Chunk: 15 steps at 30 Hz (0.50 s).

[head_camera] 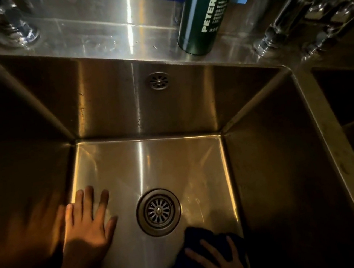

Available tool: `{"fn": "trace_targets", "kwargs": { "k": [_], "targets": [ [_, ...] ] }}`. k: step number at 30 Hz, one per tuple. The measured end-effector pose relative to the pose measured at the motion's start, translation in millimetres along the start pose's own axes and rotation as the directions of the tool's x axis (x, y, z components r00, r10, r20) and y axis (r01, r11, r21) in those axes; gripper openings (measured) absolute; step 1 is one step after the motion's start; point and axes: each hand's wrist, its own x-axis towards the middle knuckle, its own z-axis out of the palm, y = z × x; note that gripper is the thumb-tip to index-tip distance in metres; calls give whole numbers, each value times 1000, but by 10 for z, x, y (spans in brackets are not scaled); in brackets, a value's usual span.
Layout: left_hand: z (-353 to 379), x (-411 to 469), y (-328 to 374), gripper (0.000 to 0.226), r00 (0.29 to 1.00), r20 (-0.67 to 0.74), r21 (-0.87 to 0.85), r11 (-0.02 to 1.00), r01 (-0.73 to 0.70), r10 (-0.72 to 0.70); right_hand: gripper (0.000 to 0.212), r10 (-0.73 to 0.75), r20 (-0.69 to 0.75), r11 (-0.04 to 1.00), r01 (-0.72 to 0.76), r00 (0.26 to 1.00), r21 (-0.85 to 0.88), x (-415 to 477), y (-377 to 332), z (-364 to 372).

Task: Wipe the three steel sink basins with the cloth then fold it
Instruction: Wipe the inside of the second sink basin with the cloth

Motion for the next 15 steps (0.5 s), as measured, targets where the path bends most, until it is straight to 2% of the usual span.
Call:
{"fn": "trace_targets", "kwargs": {
  "k": [1,2,4,7,9,13,15],
  "targets": [
    [23,3,-4,66,1000,-2,18,1000,-9,9,44,-1,-44,980,-8,999,-196,-29,122,15],
    [86,-12,-15,65,999,-41,49,999,-13,15,51,-7,-76,960,-14,997,-280,-57,211,-1],
    [106,-8,-41,64,995,-96,51,998,-25,30,68,8,-94,959,-34,996,-281,11,333,29],
    [109,-1,-40,64,992,-110,56,997,-53,58,85,94,5,991,-93,996,-91,379,332,-257],
    [115,4,-49,63,991,-116,55,997,-57,63,90,203,-74,978,-206,976,-35,744,464,-413],
    [149,1,-50,61,983,-166,31,997,-68,72,79,426,-25,887,-413,904,205,1537,750,-782],
    [177,-4,-43,60,973,-212,35,996,-83,89,80,461,15,859,-451,887,241,1729,816,-886]
  ]
}}
